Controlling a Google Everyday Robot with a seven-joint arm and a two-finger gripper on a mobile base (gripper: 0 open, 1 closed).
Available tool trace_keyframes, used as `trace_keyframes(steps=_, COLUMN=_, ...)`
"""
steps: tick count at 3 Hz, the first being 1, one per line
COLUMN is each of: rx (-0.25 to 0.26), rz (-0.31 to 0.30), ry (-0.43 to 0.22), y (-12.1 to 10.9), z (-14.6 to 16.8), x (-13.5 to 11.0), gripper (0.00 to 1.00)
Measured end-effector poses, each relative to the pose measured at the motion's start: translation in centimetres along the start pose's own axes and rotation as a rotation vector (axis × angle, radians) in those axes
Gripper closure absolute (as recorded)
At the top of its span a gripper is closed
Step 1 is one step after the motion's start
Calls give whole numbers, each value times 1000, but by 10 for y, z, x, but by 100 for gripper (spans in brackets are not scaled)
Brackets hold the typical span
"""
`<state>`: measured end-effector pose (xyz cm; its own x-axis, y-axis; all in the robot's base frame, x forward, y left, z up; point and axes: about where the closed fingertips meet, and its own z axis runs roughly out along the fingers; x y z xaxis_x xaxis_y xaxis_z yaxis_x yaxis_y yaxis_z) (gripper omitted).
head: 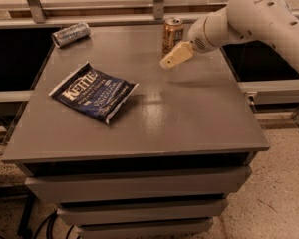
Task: Pick orange can
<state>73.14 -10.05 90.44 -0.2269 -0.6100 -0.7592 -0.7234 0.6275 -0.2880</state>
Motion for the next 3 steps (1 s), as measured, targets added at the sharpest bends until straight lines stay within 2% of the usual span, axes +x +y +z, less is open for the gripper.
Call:
trace_keyframes(steps=1, rx=18, rz=30, ry=-54, y=-8, z=3, x=4, gripper=0)
trace_keyframes(steps=2, rx=10, rz=64, ry=-122, y=-15, z=8, x=5, gripper=0)
trace_keyframes(steps=3, rx=-22, rz=76, ry=-179, y=-19, z=16, x=1, gripper=0)
